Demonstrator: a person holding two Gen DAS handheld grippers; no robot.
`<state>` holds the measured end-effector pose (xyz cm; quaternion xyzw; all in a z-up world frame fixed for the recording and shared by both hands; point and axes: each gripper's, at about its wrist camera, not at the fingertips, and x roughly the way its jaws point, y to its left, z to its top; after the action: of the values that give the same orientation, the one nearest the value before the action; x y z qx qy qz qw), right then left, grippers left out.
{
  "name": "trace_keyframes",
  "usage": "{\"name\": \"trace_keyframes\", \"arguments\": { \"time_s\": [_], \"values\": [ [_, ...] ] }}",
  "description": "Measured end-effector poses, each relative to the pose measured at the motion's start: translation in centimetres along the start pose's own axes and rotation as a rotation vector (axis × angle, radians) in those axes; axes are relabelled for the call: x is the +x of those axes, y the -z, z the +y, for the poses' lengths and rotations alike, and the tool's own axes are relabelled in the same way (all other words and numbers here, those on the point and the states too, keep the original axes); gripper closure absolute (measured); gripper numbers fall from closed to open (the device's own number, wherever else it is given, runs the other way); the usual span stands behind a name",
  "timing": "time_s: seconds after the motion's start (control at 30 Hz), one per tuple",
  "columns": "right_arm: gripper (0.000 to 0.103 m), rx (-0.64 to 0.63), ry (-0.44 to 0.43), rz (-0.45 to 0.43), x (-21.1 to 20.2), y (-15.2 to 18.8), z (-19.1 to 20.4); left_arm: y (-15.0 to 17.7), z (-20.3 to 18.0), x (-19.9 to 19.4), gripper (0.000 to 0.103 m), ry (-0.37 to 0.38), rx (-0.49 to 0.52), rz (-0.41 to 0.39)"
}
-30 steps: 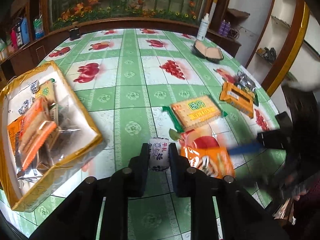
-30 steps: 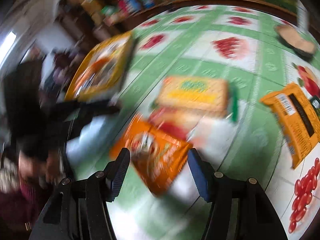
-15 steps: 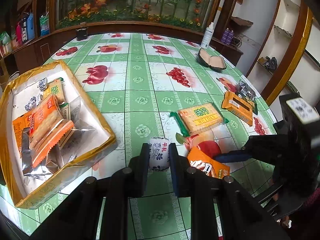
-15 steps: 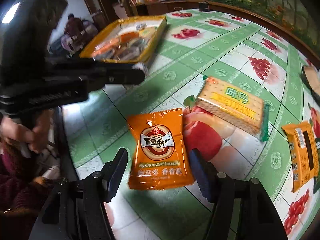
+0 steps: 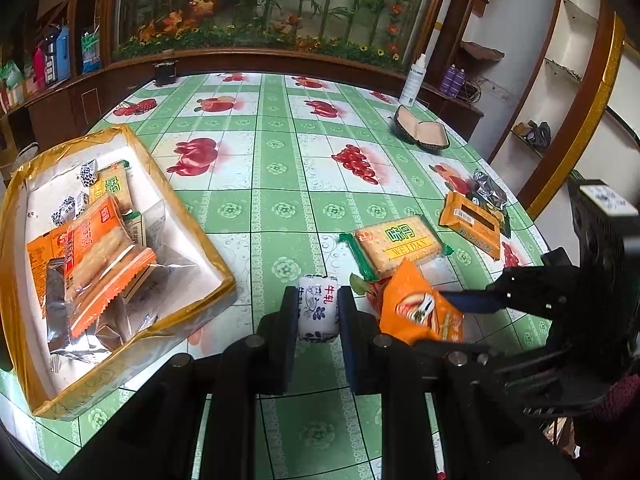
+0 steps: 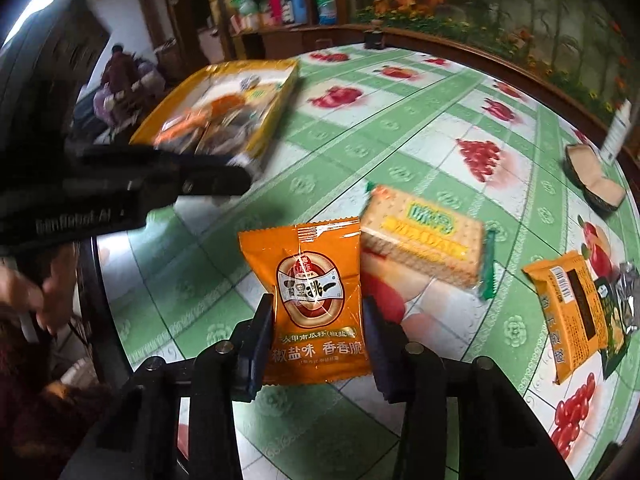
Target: Organize snacks
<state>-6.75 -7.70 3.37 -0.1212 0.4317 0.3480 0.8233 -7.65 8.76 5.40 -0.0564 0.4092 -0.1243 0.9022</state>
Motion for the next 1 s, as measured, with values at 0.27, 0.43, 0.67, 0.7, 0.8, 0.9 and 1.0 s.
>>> {"name": "trace_keyframes", "arguments": {
  "time_s": [0.27, 0.43, 0.67, 0.7, 0.8, 0.9, 1.0],
  "values": [
    [0.057, 0.063, -0.004, -0.034, -0.3, -0.8, -0.5, -0.1, 0.4, -0.5, 0.084, -0.004, -0.009, -0.015],
    [0.057, 0.087, -0.014, -0.048, -0.2, -1.8, -0.5, -0.4, 0.6, -1.2, 0.084, -0.013, -0.016, -0.036],
    [0.057, 0.098, -0.042, -0.073, -0.3, -3.7, 0.1, -1.3, 2.5, -3.3, 0.084, -0.043, -0.047, -0.089],
    [0.057, 0.098, -0.05, -0.077, -0.3, -4.1, 0.3, -1.4, 2.9, -3.7, 0.084, -0.047, -0.053, -0.097],
    [0.057, 0.098, -0.065, -0.086, -0.2, -5.3, 0.9, -1.9, 4.4, -4.9, 0.084, -0.063, -0.079, -0.126],
    [0.057, 0.097, -0.085, -0.088, 0.2, -6.5, 1.7, -2.1, 6.2, -5.8, 0.084, -0.081, -0.113, -0.148],
    [0.057, 0.09, -0.108, -0.082, 0.7, -7.8, 2.9, -2.4, 8.2, -6.5, 0.084, -0.104, -0.153, -0.163]
  ]
}}
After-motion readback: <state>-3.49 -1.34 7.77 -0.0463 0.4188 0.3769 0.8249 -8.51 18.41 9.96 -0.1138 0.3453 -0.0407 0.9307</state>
